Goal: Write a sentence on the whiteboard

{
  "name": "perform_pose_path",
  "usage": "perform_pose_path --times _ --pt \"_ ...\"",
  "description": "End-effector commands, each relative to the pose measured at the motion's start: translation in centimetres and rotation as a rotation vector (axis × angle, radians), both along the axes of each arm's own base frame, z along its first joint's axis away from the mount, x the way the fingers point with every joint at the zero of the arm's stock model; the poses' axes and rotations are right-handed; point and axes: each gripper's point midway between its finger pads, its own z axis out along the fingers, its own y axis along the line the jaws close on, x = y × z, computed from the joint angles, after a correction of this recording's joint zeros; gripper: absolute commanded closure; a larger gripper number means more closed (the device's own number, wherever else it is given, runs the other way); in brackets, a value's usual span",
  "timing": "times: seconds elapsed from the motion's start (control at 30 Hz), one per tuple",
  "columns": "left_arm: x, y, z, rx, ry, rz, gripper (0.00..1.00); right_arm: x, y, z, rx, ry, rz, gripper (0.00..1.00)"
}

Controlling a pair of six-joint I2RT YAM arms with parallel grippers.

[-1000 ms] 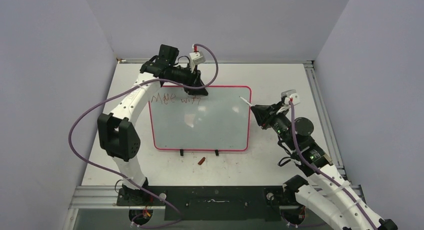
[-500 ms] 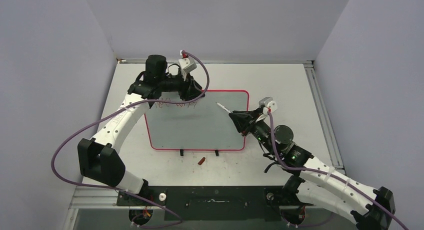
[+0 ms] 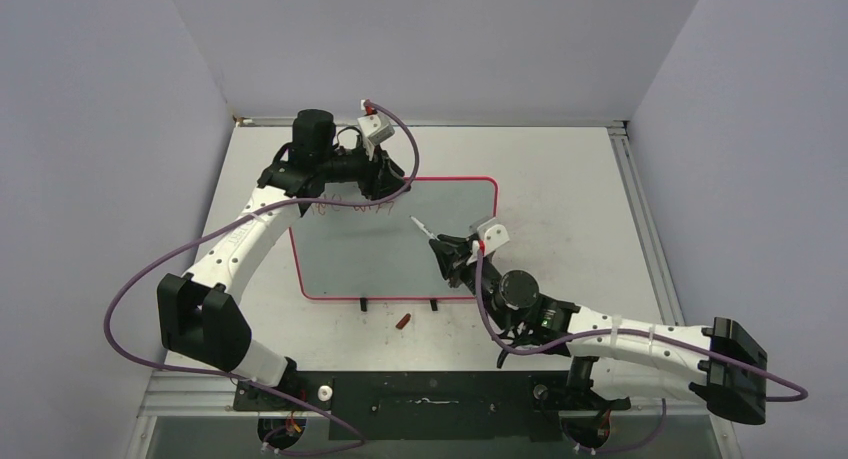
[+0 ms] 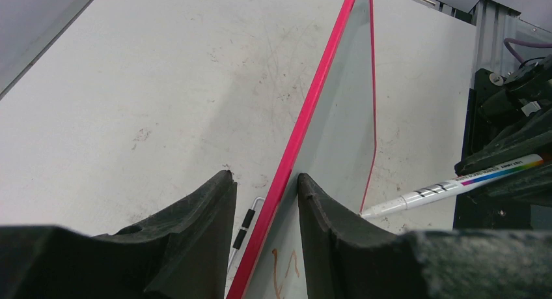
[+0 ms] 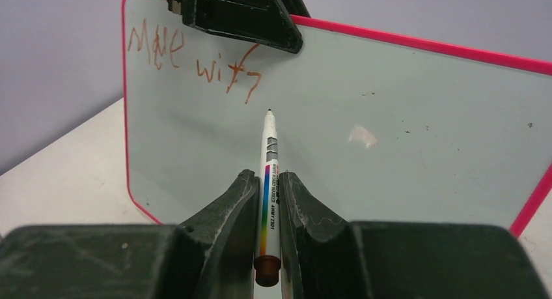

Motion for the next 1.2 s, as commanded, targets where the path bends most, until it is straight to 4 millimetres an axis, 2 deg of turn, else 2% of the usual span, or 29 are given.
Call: perform_pose_path --times 0.0,0.73,0.93,1.17 --pt "-2.2 -0.6 -2.4 0.013 0.144 -0.038 1.0 1.2 -1.4 2.3 0.07 -0.055 -0.134 0.95" --pt "-2.7 -1.0 -2.1 0.008 0.144 -0.06 1.0 2.3 -0.8 1.3 0.004 -0.06 -0.19 0.95" --pt "-2.7 -1.0 -2.1 0.008 0.143 -0.06 1.0 2.2 0.0 0.6 -0.024 -0.052 -0.162 0.95" --pt "-2.7 -0.9 -1.9 0.01 0.137 -0.056 1.0 1.9 -0.1 -0.4 -0.047 -0.032 -0.162 0.95"
